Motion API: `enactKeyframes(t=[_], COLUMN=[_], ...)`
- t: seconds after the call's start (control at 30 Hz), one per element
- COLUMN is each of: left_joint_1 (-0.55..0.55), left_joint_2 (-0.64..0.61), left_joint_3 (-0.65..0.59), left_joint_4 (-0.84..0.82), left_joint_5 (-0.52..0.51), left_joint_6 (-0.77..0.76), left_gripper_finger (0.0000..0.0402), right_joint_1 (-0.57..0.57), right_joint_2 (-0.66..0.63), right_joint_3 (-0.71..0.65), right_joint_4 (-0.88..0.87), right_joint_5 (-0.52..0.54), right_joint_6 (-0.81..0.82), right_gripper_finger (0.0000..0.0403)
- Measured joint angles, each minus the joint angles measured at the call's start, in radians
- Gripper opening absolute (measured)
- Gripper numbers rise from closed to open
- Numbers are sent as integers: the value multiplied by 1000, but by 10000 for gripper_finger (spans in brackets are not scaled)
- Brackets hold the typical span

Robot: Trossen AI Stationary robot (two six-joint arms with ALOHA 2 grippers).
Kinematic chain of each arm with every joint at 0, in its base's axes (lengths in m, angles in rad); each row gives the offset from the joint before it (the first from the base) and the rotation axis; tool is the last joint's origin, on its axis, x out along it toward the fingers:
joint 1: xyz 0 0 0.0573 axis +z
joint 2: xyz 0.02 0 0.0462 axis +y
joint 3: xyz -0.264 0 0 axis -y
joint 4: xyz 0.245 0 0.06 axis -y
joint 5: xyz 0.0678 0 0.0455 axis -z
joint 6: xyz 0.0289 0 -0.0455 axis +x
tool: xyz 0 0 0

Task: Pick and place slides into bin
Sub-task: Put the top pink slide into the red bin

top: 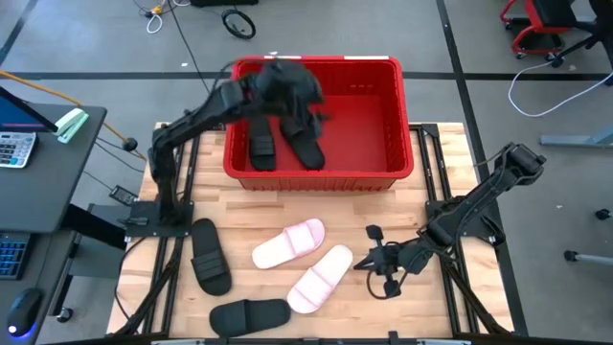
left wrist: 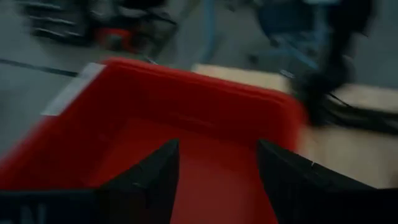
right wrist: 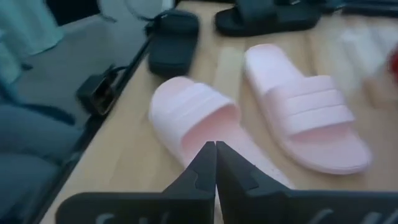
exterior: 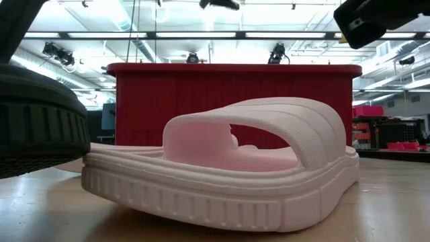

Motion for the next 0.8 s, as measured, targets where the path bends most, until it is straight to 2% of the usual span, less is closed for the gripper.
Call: enactKeyframes(t=[0.07, 0.17, 0.27, 0.37, 0.6, 0.8], left_joint_1=[-73, -177, -267, -349, -516, -629], left_joint_2=[0, 1, 8, 11, 13, 13], left_joint_3=[11, 0, -60, -184, -555, -746], left_joint_4=[-62, -135, -138, -113, 68, 179], left_joint_5=[-1, -3, -11, -25, -35, -53], left_joint_6=[-1, -19, -123, -228, -481, -708], left_gripper_finger=[217, 216, 210, 200, 180, 176], right_joint_1=[0, -2, -9, -17, -15, -13], right_joint_2=[0, 0, 0, 0, -3, -3], right_joint_3=[0, 0, 0, 0, 0, 0], right_joint_4=[-3, -2, -2, -4, -4, -4], right_joint_5=[-40, -47, -44, -44, -39, -40], right_joint_6=[-16, -24, -20, -22, -89, -87], right_gripper_finger=[9, 8, 10, 12, 10, 10])
